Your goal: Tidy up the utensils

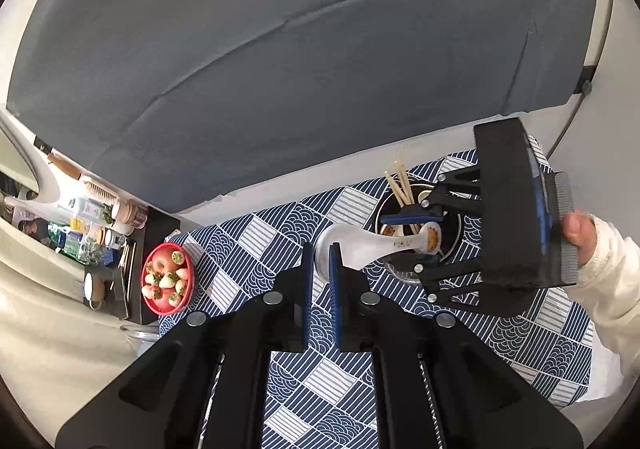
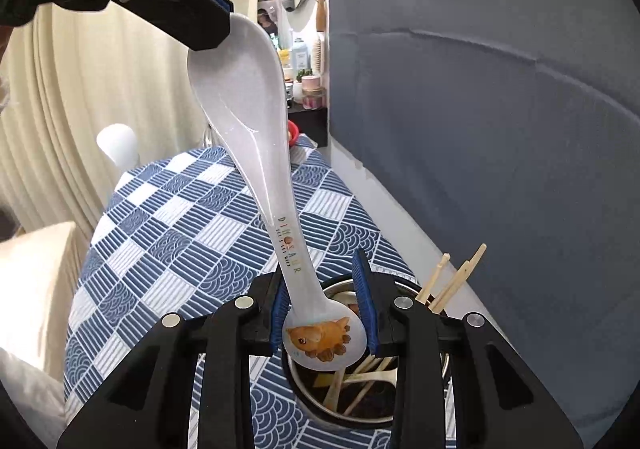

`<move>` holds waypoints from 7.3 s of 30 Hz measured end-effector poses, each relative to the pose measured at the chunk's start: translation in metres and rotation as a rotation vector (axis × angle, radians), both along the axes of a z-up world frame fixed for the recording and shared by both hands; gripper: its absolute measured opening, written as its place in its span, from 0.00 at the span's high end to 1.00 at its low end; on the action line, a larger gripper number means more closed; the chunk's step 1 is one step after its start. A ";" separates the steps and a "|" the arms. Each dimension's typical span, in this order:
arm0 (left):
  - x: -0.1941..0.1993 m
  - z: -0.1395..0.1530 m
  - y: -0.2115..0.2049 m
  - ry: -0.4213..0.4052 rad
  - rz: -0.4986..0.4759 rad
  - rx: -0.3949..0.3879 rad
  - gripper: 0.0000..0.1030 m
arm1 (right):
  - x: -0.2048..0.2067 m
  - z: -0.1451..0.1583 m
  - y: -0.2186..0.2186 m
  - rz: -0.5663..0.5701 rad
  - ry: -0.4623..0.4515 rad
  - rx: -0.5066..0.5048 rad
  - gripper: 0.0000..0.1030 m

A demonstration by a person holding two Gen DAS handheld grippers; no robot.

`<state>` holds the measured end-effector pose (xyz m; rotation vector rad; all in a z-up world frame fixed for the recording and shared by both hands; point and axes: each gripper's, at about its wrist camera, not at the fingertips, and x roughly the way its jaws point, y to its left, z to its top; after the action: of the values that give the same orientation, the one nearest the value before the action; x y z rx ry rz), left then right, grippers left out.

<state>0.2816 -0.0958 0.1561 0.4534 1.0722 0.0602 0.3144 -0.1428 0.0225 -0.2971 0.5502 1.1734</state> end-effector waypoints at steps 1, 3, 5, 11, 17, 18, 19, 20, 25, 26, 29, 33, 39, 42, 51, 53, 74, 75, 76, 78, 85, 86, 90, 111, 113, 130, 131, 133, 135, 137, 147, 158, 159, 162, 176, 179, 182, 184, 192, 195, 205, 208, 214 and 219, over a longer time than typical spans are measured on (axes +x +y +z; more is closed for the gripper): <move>0.002 -0.001 -0.003 0.004 -0.004 0.005 0.92 | 0.002 -0.003 -0.002 0.001 0.010 0.016 0.73; 0.006 -0.002 -0.008 0.011 -0.012 0.014 0.92 | 0.005 -0.007 -0.004 -0.004 0.019 0.036 0.73; 0.009 -0.004 -0.012 0.018 -0.017 0.021 0.92 | 0.009 -0.012 -0.007 -0.004 0.041 0.064 0.73; 0.018 -0.014 -0.019 0.049 -0.030 0.031 0.92 | 0.012 -0.028 -0.009 -0.007 0.059 0.102 0.73; 0.026 -0.025 -0.024 0.073 -0.036 0.025 0.92 | 0.013 -0.040 -0.014 -0.005 0.072 0.122 0.73; 0.027 -0.028 -0.025 0.079 -0.040 0.022 0.92 | 0.015 -0.042 -0.014 -0.010 0.079 0.123 0.73; 0.028 -0.030 -0.027 0.085 -0.044 0.016 0.92 | 0.016 -0.043 -0.016 -0.013 0.082 0.131 0.74; 0.028 -0.034 -0.029 0.100 -0.051 -0.005 0.92 | 0.016 -0.043 -0.017 -0.015 0.079 0.140 0.74; 0.024 -0.037 -0.029 0.086 -0.037 -0.018 0.74 | 0.013 -0.035 -0.023 -0.032 0.044 0.157 0.34; 0.023 -0.034 -0.028 0.080 -0.033 -0.029 0.62 | 0.010 -0.033 -0.025 -0.035 0.033 0.151 0.30; 0.018 -0.024 -0.020 0.036 -0.003 -0.051 0.34 | 0.001 -0.027 -0.029 -0.046 -0.017 0.132 0.20; 0.013 -0.021 -0.010 0.008 0.049 -0.043 0.12 | -0.008 -0.018 -0.034 -0.058 -0.064 0.104 0.16; 0.001 -0.030 0.008 0.017 0.109 -0.087 0.07 | -0.020 -0.012 -0.043 -0.130 -0.102 0.064 0.13; -0.008 -0.037 0.016 0.016 0.110 -0.134 0.07 | -0.029 -0.012 -0.048 -0.174 -0.112 0.032 0.12; -0.042 -0.053 0.042 -0.021 0.069 -0.251 0.06 | -0.065 -0.012 -0.058 -0.286 -0.168 -0.073 0.10; -0.050 -0.055 0.048 -0.029 0.056 -0.269 0.06 | -0.074 -0.009 -0.058 -0.329 -0.188 -0.083 0.10; -0.149 -0.109 0.113 -0.338 0.174 -0.501 0.06 | -0.154 -0.004 -0.052 -0.630 -0.106 -0.140 0.08; -0.151 -0.114 0.114 -0.330 0.177 -0.500 0.06 | -0.158 -0.005 -0.051 -0.628 -0.101 -0.147 0.08; -0.156 -0.119 0.114 -0.330 0.177 -0.494 0.06 | -0.164 -0.006 -0.049 -0.632 -0.093 -0.166 0.08; -0.168 -0.130 0.113 -0.329 0.192 -0.455 0.06 | -0.176 -0.007 -0.048 -0.626 -0.086 -0.174 0.08; -0.202 -0.152 0.110 -0.272 0.224 -0.498 0.06 | -0.225 -0.006 -0.052 -0.630 -0.009 -0.175 0.08; -0.205 -0.153 0.109 -0.265 0.228 -0.509 0.06 | -0.231 -0.004 -0.053 -0.631 -0.001 -0.171 0.08; -0.223 -0.149 0.100 -0.277 0.209 -0.488 0.06 | -0.249 0.006 -0.060 -0.645 0.019 -0.143 0.08; -0.263 -0.141 0.069 -0.287 0.211 -0.460 0.06 | -0.279 -0.003 -0.082 -0.735 0.098 -0.130 0.08; -0.265 -0.141 0.067 -0.279 0.205 -0.459 0.06 | -0.279 -0.004 -0.084 -0.737 0.100 -0.125 0.08; -0.270 -0.143 0.061 -0.267 0.221 -0.439 0.06 | -0.281 -0.005 -0.088 -0.728 0.091 -0.116 0.08; -0.270 -0.143 0.061 -0.266 0.224 -0.443 0.06 | -0.280 -0.005 -0.088 -0.727 0.091 -0.115 0.08; -0.270 -0.143 0.062 -0.263 0.237 -0.438 0.06 | -0.280 -0.005 -0.088 -0.727 0.094 -0.115 0.08; -0.269 -0.144 0.063 -0.261 0.246 -0.440 0.06 | -0.280 -0.005 -0.088 -0.728 0.093 -0.114 0.08; -0.269 -0.145 0.065 -0.256 0.256 -0.451 0.06 | -0.280 -0.005 -0.088 -0.729 0.093 -0.113 0.08; -0.269 -0.148 0.063 -0.247 0.250 -0.454 0.06 | -0.283 -0.004 -0.087 -0.723 0.076 -0.113 0.08; -0.266 -0.151 0.068 -0.234 0.272 -0.467 0.06 | -0.282 -0.007 -0.085 -0.723 0.082 -0.127 0.08; -0.265 -0.151 0.069 -0.235 0.277 -0.470 0.06 | -0.282 -0.007 -0.086 -0.726 0.083 -0.126 0.08; -0.265 -0.151 0.070 -0.236 0.281 -0.473 0.06 | -0.280 -0.007 -0.088 -0.734 0.090 -0.121 0.08; -0.264 -0.151 0.069 -0.239 0.270 -0.456 0.06 | -0.277 -0.009 -0.089 -0.731 0.102 -0.115 0.08; -0.264 -0.151 0.069 -0.236 0.275 -0.462 0.06 | -0.277 -0.009 -0.089 -0.730 0.102 -0.116 0.08; -0.264 -0.151 0.069 -0.236 0.277 -0.462 0.06 | -0.277 -0.009 -0.089 -0.730 0.100 -0.116 0.08; -0.264 -0.151 0.068 -0.236 0.275 -0.460 0.06 | -0.277 -0.009 -0.089 -0.729 0.101 -0.116 0.08; -0.266 -0.149 0.065 -0.240 0.267 -0.449 0.06 | -0.277 -0.008 -0.089 -0.719 0.105 -0.112 0.08; -0.266 -0.149 0.065 -0.241 0.269 -0.445 0.06 | -0.277 -0.008 -0.088 -0.716 0.103 -0.113 0.08; -0.268 -0.150 0.063 -0.239 0.261 -0.439 0.06 | -0.279 -0.008 -0.088 -0.700 0.105 -0.111 0.08; -0.268 -0.151 0.064 -0.234 0.266 -0.445 0.06 | -0.280 -0.008 -0.087 -0.695 0.105 -0.111 0.08; -0.268 -0.151 0.063 -0.230 0.263 -0.445 0.06 | -0.279 -0.010 -0.089 -0.700 0.117 -0.109 0.08; -0.267 -0.150 0.062 -0.233 0.263 -0.436 0.06 | -0.277 -0.010 -0.090 -0.701 0.121 -0.107 0.08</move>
<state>0.0142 -0.0337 0.0059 -0.0884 0.8776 0.1058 0.0376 -0.2328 0.0124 -0.1043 0.7480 0.4851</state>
